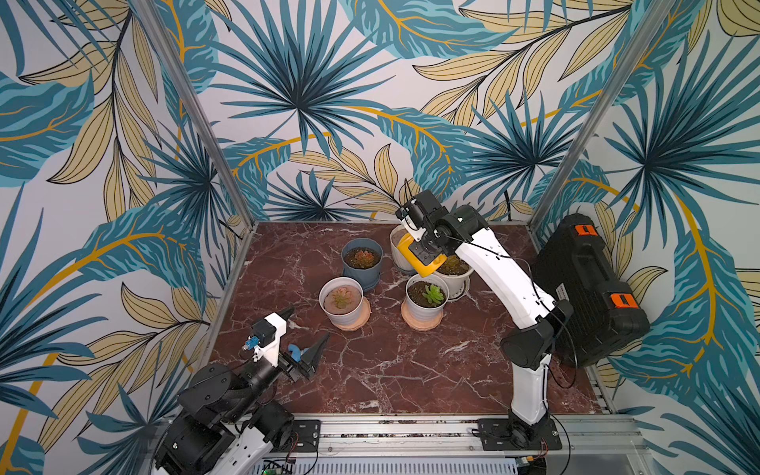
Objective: Water the succulent around the soil edge
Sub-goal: Water the soil of the potted plant with water.
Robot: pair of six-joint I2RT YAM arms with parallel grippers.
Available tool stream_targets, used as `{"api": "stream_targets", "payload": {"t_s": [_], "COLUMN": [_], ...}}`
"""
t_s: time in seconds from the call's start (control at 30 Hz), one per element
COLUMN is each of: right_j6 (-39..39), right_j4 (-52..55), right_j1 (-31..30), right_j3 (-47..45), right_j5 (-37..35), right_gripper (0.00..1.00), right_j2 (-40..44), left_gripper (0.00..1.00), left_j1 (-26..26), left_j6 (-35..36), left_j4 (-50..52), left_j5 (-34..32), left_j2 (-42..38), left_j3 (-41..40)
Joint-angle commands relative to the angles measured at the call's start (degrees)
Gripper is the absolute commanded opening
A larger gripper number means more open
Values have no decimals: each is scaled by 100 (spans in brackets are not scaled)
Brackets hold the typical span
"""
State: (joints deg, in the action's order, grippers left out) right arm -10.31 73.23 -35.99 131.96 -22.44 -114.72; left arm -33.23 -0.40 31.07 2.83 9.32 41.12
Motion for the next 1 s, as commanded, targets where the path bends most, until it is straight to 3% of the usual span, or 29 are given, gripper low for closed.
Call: {"api": "stream_targets", "payload": {"t_s": [0.0,0.97], "right_j6": [41,122], "right_j4": [27,117], "right_j1": [8,7], "right_j3": [124,541], "right_j5": [55,38], "right_gripper": [3,3], "right_j2": [-92,-642], "left_gripper": [100,100], "left_j1": [-21,-25], "left_j6": [35,40], "left_j4": [-56,-50], "left_j5": [72,83], "left_j2": [-71,-115], "left_j3": [-70,-62]}}
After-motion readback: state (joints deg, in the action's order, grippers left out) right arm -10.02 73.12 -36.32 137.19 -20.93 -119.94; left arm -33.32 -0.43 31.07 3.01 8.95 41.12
